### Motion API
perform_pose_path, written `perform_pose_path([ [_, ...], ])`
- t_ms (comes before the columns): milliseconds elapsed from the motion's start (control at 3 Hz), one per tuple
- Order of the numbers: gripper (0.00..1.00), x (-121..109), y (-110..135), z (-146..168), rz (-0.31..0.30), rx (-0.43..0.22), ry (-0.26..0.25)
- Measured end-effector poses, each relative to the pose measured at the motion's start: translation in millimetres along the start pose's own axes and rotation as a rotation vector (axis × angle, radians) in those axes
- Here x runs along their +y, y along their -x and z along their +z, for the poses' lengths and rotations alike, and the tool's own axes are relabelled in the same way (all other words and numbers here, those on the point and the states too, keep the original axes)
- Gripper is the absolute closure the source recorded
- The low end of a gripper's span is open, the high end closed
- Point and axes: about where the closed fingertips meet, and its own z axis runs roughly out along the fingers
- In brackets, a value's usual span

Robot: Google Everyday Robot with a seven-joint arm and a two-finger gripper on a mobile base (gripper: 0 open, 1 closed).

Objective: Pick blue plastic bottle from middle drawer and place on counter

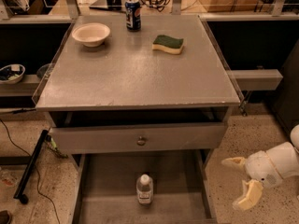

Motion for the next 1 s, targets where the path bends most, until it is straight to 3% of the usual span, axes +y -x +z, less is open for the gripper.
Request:
perform_pose_path([
  [333,0.0,-1.4,0.5,2.9,0.0,-0.011,0.004],
  [667,0.0,-10.5,6.3,18.3,-0.007,-0.081,0.026],
  [1000,0.0,0.2,48.0,45.2,-0.096,-0.124,0.087],
])
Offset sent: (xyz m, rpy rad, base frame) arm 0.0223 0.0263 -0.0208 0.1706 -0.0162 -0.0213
